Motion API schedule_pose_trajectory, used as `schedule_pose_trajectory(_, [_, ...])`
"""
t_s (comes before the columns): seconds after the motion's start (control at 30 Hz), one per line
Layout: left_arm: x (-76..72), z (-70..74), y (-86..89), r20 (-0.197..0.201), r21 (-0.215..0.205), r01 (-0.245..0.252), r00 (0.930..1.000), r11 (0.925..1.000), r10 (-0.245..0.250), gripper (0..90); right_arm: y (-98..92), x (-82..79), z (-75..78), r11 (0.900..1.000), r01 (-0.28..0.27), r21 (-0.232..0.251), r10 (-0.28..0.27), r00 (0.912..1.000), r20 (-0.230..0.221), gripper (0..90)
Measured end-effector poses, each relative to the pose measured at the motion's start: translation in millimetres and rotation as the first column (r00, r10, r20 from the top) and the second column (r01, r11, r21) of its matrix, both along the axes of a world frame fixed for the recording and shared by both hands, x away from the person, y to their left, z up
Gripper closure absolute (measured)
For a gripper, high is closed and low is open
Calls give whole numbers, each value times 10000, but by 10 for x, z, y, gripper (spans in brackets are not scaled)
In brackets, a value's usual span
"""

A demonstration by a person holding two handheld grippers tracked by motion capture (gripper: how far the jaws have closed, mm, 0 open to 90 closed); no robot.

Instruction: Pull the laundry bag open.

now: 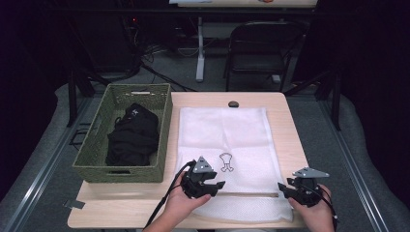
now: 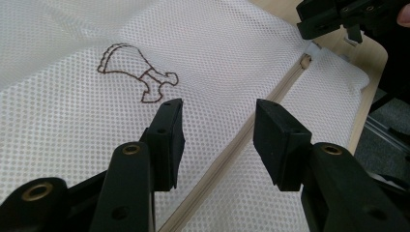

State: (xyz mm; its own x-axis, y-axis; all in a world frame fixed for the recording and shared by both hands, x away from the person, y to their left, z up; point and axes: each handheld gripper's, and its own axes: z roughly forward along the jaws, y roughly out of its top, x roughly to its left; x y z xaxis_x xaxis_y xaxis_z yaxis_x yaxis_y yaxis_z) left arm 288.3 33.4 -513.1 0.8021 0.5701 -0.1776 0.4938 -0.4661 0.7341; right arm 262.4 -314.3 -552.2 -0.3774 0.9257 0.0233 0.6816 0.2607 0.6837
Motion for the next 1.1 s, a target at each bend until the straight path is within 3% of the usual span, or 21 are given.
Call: schedule_pose_trajectory(1.1, [57,-79,-487,-13,330,785,9969,9964,-785,552,-44,67,-87,9995,217,226,-207,9989,-419,553])
